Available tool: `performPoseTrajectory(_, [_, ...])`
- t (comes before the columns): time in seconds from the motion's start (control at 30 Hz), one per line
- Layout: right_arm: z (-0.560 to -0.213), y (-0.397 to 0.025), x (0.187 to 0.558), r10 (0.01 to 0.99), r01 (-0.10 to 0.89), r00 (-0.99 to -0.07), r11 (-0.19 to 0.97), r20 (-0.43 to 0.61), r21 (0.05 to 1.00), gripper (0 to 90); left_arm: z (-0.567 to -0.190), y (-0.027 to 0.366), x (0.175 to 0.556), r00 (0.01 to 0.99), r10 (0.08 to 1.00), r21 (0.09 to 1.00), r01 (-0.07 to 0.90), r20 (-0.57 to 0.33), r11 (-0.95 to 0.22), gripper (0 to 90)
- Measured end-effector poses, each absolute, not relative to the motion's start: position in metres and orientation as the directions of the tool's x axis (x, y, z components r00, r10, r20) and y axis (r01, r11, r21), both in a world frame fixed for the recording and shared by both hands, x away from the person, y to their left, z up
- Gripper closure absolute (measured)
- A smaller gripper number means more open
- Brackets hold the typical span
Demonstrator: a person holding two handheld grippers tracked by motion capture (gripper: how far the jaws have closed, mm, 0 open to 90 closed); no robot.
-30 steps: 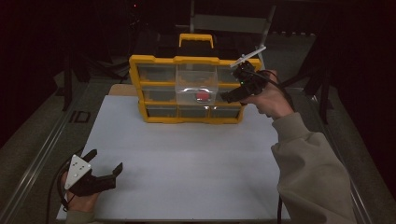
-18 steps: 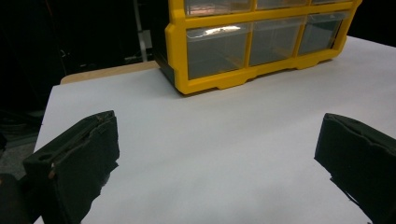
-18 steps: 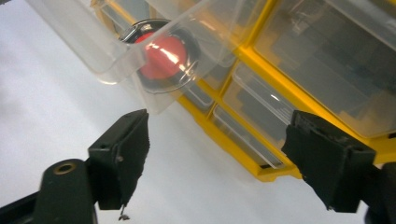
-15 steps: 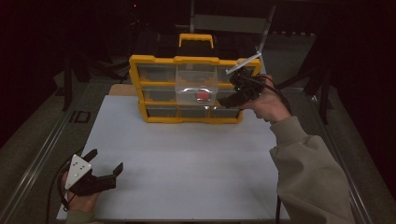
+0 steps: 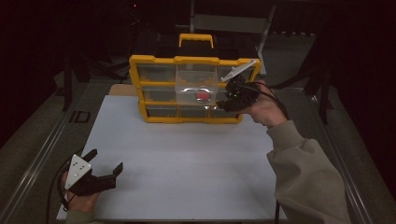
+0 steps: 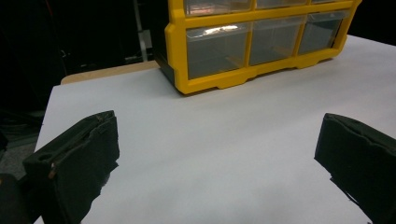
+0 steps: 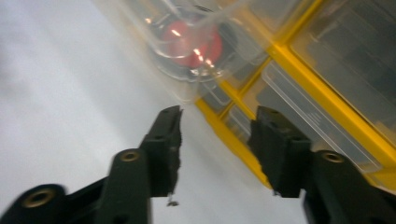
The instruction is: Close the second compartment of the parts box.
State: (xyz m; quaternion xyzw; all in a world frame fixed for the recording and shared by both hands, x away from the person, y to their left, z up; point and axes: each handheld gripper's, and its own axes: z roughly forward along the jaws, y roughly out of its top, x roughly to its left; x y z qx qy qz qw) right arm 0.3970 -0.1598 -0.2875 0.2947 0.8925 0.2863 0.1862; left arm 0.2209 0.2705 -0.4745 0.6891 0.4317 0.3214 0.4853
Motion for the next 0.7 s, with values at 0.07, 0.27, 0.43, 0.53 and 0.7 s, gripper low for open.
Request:
performPoseTrajectory(0.07, [-0.288, -0.158, 0.396, 0.620, 0.410, -0.768, 0.670, -0.162, 0.618, 59.1, -0.474, 0.271, 0.221, 0.420, 0.907, 0.947, 0.282, 0.024, -0.155, 0.4])
performPoseTrajectory(0.27, [-0.293, -0.153, 0.391, 0.584, 0.383, -0.795, 0.692, -0.162, 0.612, 68.9, -0.474, 0.270, 0.221, 0.422, 0.906, 0.946, 0.282, 0.024, -0.156, 0.4])
performPoseTrajectory(0.43, [-0.297, -0.150, 0.391, 0.582, 0.371, -0.796, 0.685, -0.164, 0.628, 84.0, -0.474, 0.271, 0.220, 0.421, 0.907, 0.946, 0.282, 0.027, -0.159, 0.4])
performPoseTrajectory(0.53, [-0.299, -0.149, 0.390, 0.579, 0.363, -0.797, 0.688, -0.172, 0.628, 87.6, -0.474, 0.271, 0.221, 0.421, 0.907, 0.946, 0.283, 0.026, -0.159, 0.4])
performPoseTrajectory(0.7, [-0.303, -0.145, 0.391, 0.581, 0.367, -0.798, 0.682, -0.162, 0.633, 89.3, -0.474, 0.271, 0.220, 0.421, 0.907, 0.946, 0.282, 0.027, -0.160, 0.4])
